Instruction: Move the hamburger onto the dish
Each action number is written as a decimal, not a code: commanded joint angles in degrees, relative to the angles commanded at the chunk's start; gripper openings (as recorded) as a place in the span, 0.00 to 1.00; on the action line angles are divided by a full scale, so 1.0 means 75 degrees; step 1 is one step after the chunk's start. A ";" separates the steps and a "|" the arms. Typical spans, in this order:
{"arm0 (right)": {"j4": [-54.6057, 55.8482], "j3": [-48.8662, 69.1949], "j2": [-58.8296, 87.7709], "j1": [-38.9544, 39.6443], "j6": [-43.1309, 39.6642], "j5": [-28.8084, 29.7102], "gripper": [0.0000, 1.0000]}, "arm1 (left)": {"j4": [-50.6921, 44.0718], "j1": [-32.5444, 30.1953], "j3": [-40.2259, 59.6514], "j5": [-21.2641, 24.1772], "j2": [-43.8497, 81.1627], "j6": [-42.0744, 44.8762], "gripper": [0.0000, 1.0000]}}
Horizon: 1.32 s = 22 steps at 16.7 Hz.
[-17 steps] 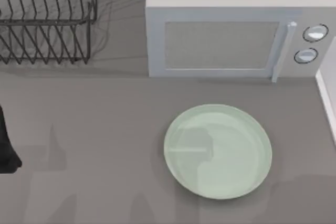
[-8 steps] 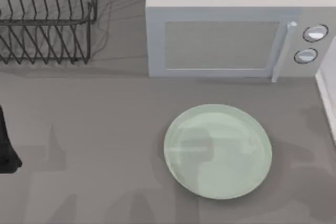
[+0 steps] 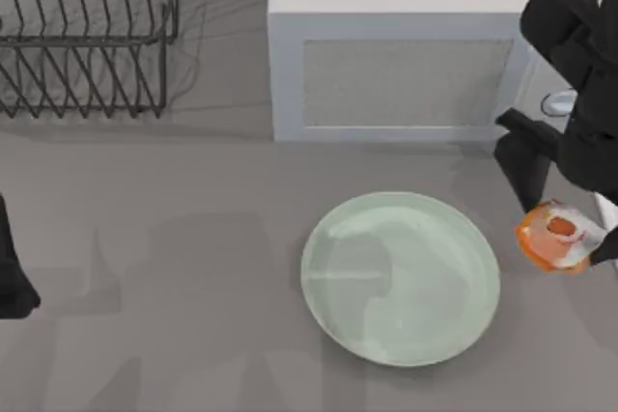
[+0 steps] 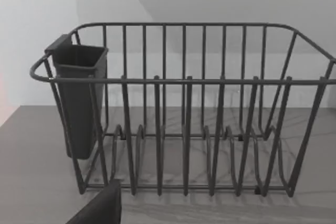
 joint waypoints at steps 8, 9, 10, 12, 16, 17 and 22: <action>0.0147 0.1280 0.1230 0.1830 0.5541 0.0006 0.00 | 0.0000 0.0000 0.0000 0.0000 0.0000 0.0000 1.00; 0.0184 0.1389 0.1312 0.1958 0.6036 0.0018 0.00 | 0.0000 0.0000 0.0000 0.0000 0.0000 0.0000 1.00; 0.0220 0.1485 0.1382 0.2065 0.6463 0.0031 0.00 | 0.0000 0.0000 0.0000 0.0000 0.0000 0.0000 1.00; 0.0281 0.1626 0.1477 0.2211 0.7068 0.0056 0.00 | 0.0000 0.0000 0.0000 0.0000 0.0000 0.0000 1.00; 0.0327 0.1713 0.1527 0.2296 0.7469 0.0078 0.00 | 0.0000 0.0000 0.0000 0.0000 0.0000 0.0000 1.00; 0.0327 0.1713 0.1527 0.2296 0.7469 0.0078 0.00 | 0.0000 0.0000 0.0000 0.0000 0.0000 0.0000 1.00; 0.0455 0.1574 0.1563 0.2265 0.7481 0.0075 0.00 | 0.0000 0.0000 0.0000 0.0000 0.0000 0.0000 1.00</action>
